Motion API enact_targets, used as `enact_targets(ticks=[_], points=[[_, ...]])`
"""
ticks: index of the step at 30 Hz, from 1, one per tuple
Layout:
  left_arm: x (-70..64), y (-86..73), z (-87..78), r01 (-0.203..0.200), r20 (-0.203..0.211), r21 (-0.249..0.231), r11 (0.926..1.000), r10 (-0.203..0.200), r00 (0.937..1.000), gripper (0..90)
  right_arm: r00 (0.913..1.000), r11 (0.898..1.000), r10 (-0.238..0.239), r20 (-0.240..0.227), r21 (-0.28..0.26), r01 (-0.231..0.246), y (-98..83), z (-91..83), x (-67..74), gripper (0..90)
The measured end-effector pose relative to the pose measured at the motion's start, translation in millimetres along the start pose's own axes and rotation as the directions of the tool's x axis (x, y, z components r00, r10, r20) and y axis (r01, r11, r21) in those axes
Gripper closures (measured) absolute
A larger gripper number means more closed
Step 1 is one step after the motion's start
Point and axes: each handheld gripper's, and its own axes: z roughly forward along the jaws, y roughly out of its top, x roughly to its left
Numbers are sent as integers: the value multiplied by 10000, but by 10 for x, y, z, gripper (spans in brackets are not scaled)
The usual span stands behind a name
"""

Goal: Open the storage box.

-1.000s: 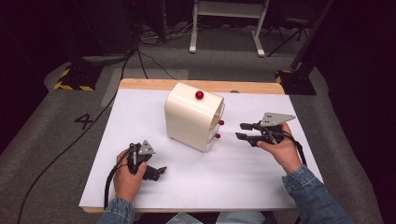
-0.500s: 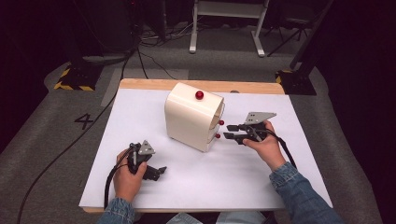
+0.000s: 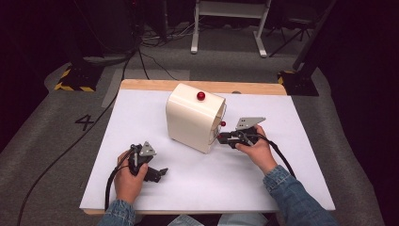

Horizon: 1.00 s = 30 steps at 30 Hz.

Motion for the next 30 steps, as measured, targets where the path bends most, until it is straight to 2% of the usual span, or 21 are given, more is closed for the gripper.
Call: enact_targets(ticks=[3,13,30], points=[[0,0,0,-3,0,1,10000,3,10000,0,9999,9999,125,-75,-45,-125,-8,-1,-10,737],[-4,-2,1,15,0,-14,10000,-15,10000,0,10000,10000,-4,29,-86,4,-32,-58,5,738],[-2,2,0,-7,-10,20,10000,7,10000,0,9988,10000,46,495,-51,-44,-252,-585,98,738]])
